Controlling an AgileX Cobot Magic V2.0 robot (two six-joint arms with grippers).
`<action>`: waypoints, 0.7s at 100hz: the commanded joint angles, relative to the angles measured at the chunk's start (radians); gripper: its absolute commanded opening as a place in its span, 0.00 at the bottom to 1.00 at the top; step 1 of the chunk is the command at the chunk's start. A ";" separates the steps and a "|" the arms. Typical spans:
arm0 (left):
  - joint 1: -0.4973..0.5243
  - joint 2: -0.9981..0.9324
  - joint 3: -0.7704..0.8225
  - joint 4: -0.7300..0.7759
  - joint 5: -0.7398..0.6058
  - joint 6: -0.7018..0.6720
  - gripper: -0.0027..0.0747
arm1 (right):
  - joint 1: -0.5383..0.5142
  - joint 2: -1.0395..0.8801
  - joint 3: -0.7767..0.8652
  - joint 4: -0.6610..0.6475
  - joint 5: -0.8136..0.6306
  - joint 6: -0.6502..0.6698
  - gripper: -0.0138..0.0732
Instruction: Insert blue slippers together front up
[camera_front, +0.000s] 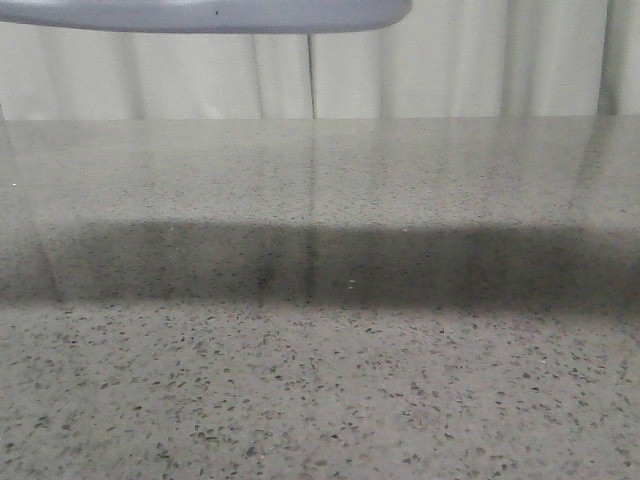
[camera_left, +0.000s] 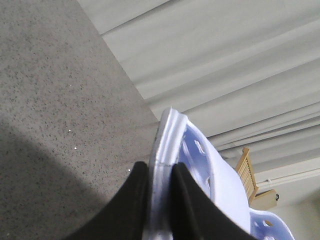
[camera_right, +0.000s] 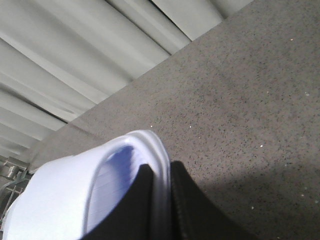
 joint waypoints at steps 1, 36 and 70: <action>0.003 0.008 -0.036 -0.048 0.039 -0.017 0.05 | -0.004 -0.003 -0.038 0.040 -0.054 -0.032 0.05; 0.003 0.008 -0.036 -0.073 0.129 -0.073 0.05 | -0.004 0.023 -0.038 0.152 -0.037 -0.155 0.05; 0.003 0.008 -0.036 -0.160 0.187 -0.099 0.05 | -0.004 0.069 -0.036 0.353 -0.013 -0.372 0.05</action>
